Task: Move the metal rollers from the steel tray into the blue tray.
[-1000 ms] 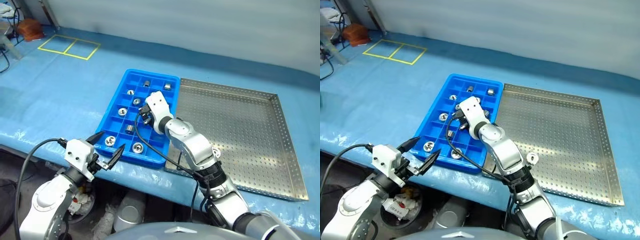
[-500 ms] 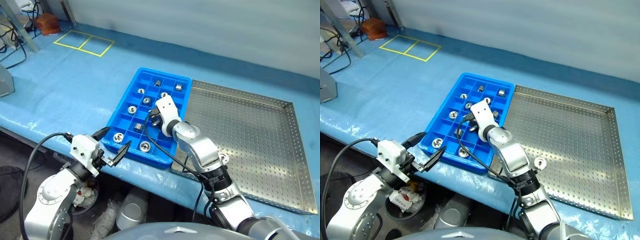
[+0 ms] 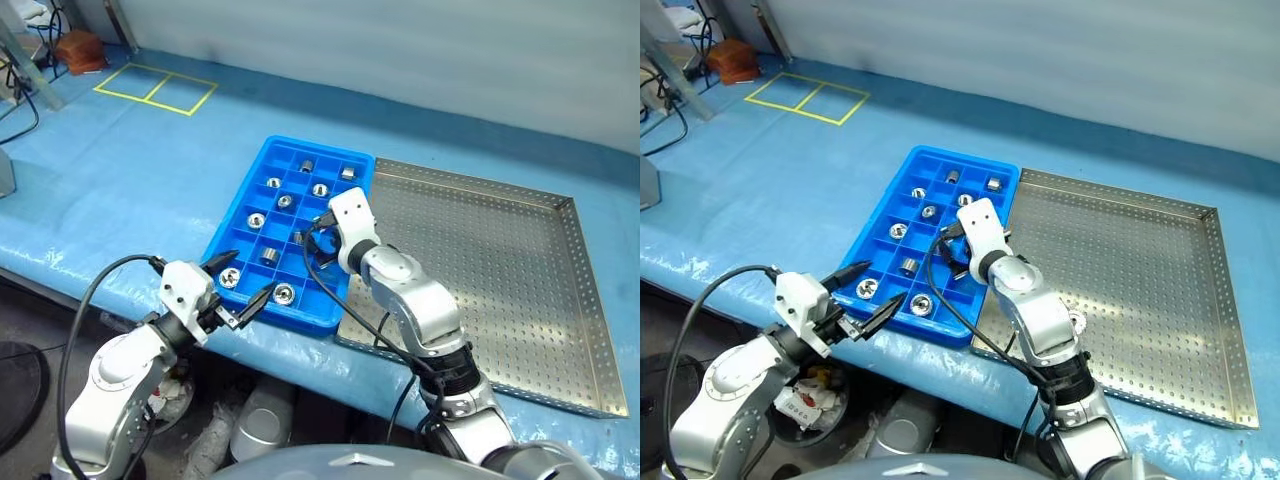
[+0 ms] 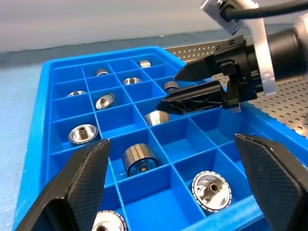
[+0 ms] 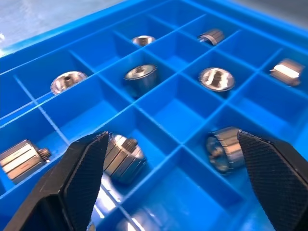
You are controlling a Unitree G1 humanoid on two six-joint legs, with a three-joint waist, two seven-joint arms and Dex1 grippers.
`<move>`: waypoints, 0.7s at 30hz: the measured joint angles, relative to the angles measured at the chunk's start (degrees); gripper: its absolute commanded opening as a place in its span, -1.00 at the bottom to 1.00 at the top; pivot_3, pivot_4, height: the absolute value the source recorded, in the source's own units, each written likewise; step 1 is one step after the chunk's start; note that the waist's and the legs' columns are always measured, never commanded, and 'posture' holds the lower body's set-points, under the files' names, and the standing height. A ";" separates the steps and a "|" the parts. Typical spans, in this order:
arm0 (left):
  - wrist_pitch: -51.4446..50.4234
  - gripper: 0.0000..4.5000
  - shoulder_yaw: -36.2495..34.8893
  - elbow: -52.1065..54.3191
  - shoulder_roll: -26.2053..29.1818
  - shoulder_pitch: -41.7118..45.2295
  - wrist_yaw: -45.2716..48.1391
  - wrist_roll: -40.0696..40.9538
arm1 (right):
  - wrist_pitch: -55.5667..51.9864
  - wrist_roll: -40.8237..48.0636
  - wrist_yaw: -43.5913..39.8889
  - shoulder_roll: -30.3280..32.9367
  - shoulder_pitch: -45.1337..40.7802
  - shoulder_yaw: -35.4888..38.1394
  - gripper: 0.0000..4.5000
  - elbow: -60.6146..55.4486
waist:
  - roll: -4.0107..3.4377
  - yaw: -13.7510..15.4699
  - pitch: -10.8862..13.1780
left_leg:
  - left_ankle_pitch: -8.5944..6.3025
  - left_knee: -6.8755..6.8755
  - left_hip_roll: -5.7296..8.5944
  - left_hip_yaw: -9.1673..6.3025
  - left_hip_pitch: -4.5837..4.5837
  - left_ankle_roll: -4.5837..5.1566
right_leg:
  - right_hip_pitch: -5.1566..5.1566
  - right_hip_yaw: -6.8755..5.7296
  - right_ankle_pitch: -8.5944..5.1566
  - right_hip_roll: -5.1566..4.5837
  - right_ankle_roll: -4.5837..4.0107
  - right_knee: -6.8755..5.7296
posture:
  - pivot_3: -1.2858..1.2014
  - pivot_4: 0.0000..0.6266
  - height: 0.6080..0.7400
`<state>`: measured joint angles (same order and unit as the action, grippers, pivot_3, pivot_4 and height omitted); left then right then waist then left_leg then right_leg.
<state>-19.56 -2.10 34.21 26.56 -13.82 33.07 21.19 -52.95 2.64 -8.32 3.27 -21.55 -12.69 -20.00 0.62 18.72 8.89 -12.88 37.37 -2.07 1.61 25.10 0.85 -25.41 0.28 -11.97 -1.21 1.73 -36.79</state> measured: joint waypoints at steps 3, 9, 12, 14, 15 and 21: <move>-0.24 1.00 1.11 -1.17 0.21 1.44 1.16 0.12 | -2.99 -0.04 0.87 1.75 3.09 2.38 0.99 -5.53 | 0.01 -1.28 -0.01 | 0.00 0.02 0.02 -0.04 0.03 0.00 | 0.01 0.00 0.00 -0.01 0.00 -0.01 | 0.27 -0.52 1.00; -0.27 1.00 3.07 -4.02 0.37 4.58 2.93 0.19 | -10.25 -0.01 1.73 5.31 9.79 6.49 0.99 -15.30 | -0.01 -5.40 -0.02 | 0.01 0.14 0.01 -0.09 0.01 0.02 | 0.11 0.00 0.01 0.00 0.00 -0.08 | 0.22 -0.52 1.00; -0.28 1.00 3.52 -4.73 0.52 5.98 3.78 0.21 | -12.97 0.02 2.24 5.69 11.63 7.62 0.99 -18.20 | -0.01 -8.39 -0.02 | 0.02 0.19 0.01 -0.14 -0.11 0.03 | 0.27 0.01 0.01 0.00 -0.01 -0.10 | 0.22 -0.52 1.00; -0.28 1.00 3.92 -5.04 0.58 6.46 4.32 0.21 | -14.79 0.06 2.41 5.76 12.76 7.93 0.99 -19.64 | -0.01 -10.28 -0.01 | 0.02 0.19 0.01 -0.16 -0.24 0.03 | 0.40 0.03 0.01 0.00 -0.01 -0.09 | 0.21 -0.52 1.00; -0.28 1.00 4.06 -5.24 0.59 6.69 4.57 0.21 | -15.53 0.08 2.51 5.74 13.60 8.11 0.99 -20.22 | -0.01 -11.11 -0.01 | 0.01 0.19 0.02 -0.21 -0.34 0.04 | 0.52 0.02 0.00 0.00 -0.03 -0.07 | 0.21 -0.52 1.00; -0.27 1.00 4.58 -6.42 0.62 7.66 5.57 0.21 | -18.72 0.48 3.39 4.45 18.79 8.85 0.99 -21.47 | -0.01 -13.93 -0.01 | 0.02 0.20 -0.02 -0.32 -0.63 0.05 | 0.76 0.01 -0.03 0.00 -0.08 -0.11 | 0.21 -0.52 1.00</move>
<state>-19.83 2.48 27.79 27.18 -6.16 38.65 21.40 -71.67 3.12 -4.93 7.72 -2.75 -3.84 -41.47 0.61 4.78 8.88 -12.86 37.57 -2.09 1.29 24.46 0.90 -24.65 0.29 -12.01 -1.21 1.65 -36.90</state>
